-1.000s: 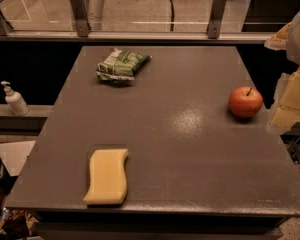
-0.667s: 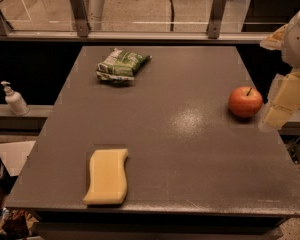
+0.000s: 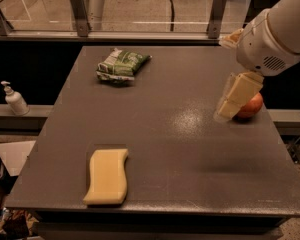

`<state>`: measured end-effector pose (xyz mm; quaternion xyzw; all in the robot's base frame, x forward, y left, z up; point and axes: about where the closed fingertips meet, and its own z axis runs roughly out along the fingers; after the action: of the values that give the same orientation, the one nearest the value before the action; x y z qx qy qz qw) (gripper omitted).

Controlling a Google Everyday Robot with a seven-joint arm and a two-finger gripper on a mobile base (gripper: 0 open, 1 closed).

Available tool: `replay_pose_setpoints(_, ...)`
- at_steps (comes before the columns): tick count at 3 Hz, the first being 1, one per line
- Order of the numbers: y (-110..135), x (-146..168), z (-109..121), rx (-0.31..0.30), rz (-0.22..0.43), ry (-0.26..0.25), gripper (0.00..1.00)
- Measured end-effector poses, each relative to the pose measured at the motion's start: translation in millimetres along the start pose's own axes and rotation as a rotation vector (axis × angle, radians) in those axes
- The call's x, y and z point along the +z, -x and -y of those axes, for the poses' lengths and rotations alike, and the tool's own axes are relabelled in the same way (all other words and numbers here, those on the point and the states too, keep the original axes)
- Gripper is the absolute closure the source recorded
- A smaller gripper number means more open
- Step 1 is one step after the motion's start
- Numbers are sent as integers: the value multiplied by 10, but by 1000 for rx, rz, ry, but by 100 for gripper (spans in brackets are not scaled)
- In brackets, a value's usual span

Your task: Pick green jalapeno chip bag

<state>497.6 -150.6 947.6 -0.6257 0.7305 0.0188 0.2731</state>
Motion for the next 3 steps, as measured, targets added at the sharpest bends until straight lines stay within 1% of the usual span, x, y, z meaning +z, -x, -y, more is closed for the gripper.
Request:
replay_pose_setpoints(1,1,0,0,0,0,0,0)
replay_pose_setpoints(2,61,93,92,33,58,-17,0)
replay_pose_setpoints(3,250,378,322,90,134,-36,0)
